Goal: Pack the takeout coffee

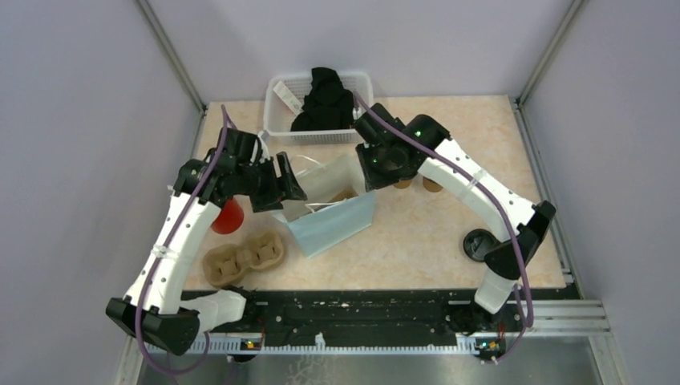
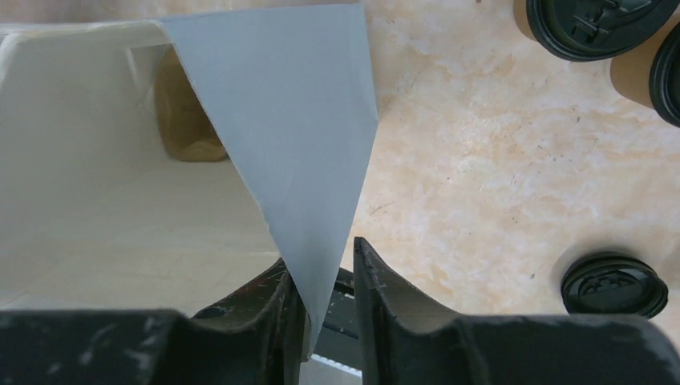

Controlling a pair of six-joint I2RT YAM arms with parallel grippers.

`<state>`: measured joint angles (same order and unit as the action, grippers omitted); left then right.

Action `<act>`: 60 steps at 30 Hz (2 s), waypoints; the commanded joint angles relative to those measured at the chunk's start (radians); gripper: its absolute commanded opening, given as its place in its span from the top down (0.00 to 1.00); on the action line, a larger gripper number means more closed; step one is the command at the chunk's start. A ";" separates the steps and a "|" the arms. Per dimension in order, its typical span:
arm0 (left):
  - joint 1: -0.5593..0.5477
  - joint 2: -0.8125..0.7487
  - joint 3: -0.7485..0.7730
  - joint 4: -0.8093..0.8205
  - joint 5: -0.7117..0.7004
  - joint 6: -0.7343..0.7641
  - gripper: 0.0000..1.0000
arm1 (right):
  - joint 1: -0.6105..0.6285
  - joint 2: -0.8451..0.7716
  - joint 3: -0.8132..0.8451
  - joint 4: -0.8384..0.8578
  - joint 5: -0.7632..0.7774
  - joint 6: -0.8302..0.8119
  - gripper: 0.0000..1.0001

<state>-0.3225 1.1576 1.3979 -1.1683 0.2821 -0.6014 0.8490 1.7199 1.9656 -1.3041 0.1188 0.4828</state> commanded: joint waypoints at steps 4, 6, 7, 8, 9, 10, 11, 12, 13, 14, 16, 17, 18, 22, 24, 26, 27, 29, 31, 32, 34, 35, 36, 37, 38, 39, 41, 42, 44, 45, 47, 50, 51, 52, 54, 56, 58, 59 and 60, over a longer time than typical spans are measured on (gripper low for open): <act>-0.009 0.048 0.185 0.046 0.036 0.063 0.15 | 0.024 -0.006 0.098 -0.023 0.083 0.025 0.92; -0.009 0.070 0.256 0.049 0.038 0.072 0.13 | 0.024 -0.009 0.155 -0.075 0.102 0.044 1.00; -0.008 0.079 0.287 0.050 0.044 0.077 0.12 | 0.024 -0.014 0.186 -0.096 0.106 0.062 1.00; -0.009 0.086 0.323 0.053 0.049 0.082 0.11 | 0.024 -0.021 0.209 -0.110 0.096 0.081 1.00; -0.009 0.091 0.354 0.053 0.048 0.083 0.11 | 0.024 -0.034 0.221 -0.111 0.069 0.105 1.00; -0.009 0.095 0.376 0.059 0.045 0.082 0.10 | 0.024 -0.057 0.208 -0.096 0.035 0.133 1.00; -0.009 0.094 0.389 0.064 0.043 0.079 0.09 | 0.023 -0.084 0.173 -0.061 0.003 0.162 1.00; -0.009 0.091 0.392 0.069 0.042 0.076 0.09 | 0.024 -0.120 0.117 -0.025 -0.018 0.196 1.00; -0.008 0.090 0.389 0.073 0.037 0.073 0.08 | 0.024 -0.160 0.048 0.017 -0.026 0.226 1.00; -0.008 0.089 0.380 0.074 0.029 0.072 0.08 | 0.015 -0.202 -0.043 0.059 -0.011 0.252 1.00; -0.007 0.088 0.348 0.076 0.027 0.073 0.07 | -0.058 -0.287 -0.290 0.149 -0.003 0.291 1.00; -0.007 0.090 0.335 0.080 0.036 0.072 0.07 | -0.121 -0.330 -0.402 0.206 -0.069 0.295 1.00; -0.007 0.093 0.325 0.082 0.048 0.072 0.07 | -0.187 -0.362 -0.474 0.257 -0.147 0.293 1.00; -0.007 0.101 0.336 0.073 0.058 0.088 0.06 | -0.203 -0.345 -0.292 0.174 -0.148 0.238 1.00; -0.007 0.097 0.337 0.070 0.048 0.095 0.04 | -0.197 -0.323 -0.201 0.128 -0.165 0.229 1.00; -0.007 0.094 0.329 0.075 0.055 0.094 0.04 | -0.192 -0.330 -0.188 0.127 -0.171 0.235 1.00; -0.007 0.096 0.325 0.077 0.061 0.093 0.04 | -0.192 -0.338 -0.204 0.139 -0.171 0.233 1.00; -0.007 0.096 0.314 0.083 0.066 0.091 0.04 | -0.192 -0.357 -0.272 0.174 -0.153 0.219 1.00; -0.007 0.093 0.292 0.098 0.072 0.089 0.04 | -0.197 -0.359 -0.385 0.237 -0.132 0.187 1.00; -0.007 0.094 0.283 0.111 0.080 0.087 0.04 | -0.210 -0.342 -0.431 0.254 -0.190 0.170 1.00; -0.007 0.105 0.291 0.116 0.106 0.079 0.05 | -0.169 -0.268 -0.331 0.179 -0.209 0.145 1.00; -0.007 0.111 0.303 0.117 0.123 0.081 0.05 | -0.114 -0.236 -0.218 0.138 -0.146 0.128 1.00; -0.007 0.114 0.310 0.120 0.136 0.083 0.05 | -0.065 -0.210 -0.117 0.113 -0.103 0.108 1.00; -0.007 0.110 0.307 0.126 0.141 0.088 0.05 | -0.050 -0.196 -0.036 0.112 -0.097 0.088 1.00; -0.007 0.105 0.301 0.134 0.147 0.090 0.05 | -0.055 -0.196 -0.040 0.135 -0.111 0.081 1.00; -0.007 0.102 0.296 0.139 0.154 0.091 0.05 | -0.083 -0.201 -0.069 0.176 -0.170 0.071 1.00; -0.007 0.099 0.294 0.159 0.191 0.088 0.05 | -0.146 -0.184 -0.113 0.222 -0.309 0.034 1.00; -0.007 0.097 0.297 0.171 0.212 0.088 0.06 | -0.166 -0.173 -0.119 0.239 -0.376 -0.012 1.00; -0.007 0.081 0.305 0.197 0.226 0.092 0.06 | -0.182 -0.164 -0.139 0.288 -0.452 -0.145 1.00; -0.006 0.068 0.302 0.214 0.219 0.096 0.07 | -0.188 -0.164 -0.162 0.328 -0.463 -0.218 1.00; -0.007 0.039 0.291 0.252 0.191 0.106 0.08 | -0.203 -0.153 -0.171 0.365 -0.499 -0.324 1.00; -0.007 -0.026 0.227 0.390 0.174 0.119 0.08 | -0.207 -0.136 -0.151 0.425 -0.553 -0.436 1.00; -0.006 -0.048 0.194 0.440 0.167 0.121 0.07 | -0.208 -0.139 -0.161 0.456 -0.541 -0.452 1.00; -0.007 -0.067 0.167 0.472 0.153 0.117 0.06 | -0.206 -0.140 -0.164 0.477 -0.519 -0.459 1.00; -0.007 -0.082 0.141 0.510 0.135 0.112 0.06 | -0.208 -0.110 -0.117 0.454 -0.508 -0.463 1.00; -0.007 -0.083 0.114 0.530 0.155 0.138 0.05 | -0.208 -0.066 -0.047 0.404 -0.506 -0.455 1.00; -0.007 -0.058 0.110 0.511 0.144 0.171 0.05 | -0.209 -0.026 0.003 0.360 -0.516 -0.431 1.00; -0.007 -0.045 0.112 0.505 0.150 0.191 0.04 | -0.207 -0.020 0.002 0.358 -0.524 -0.419 1.00; -0.007 -0.024 0.121 0.497 0.164 0.211 0.04 | -0.206 -0.017 0.001 0.357 -0.516 -0.397 1.00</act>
<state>-0.3290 1.0752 1.5257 -0.7406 0.4370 -0.4713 0.6407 1.6768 1.9049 -0.9470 -0.3721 0.0776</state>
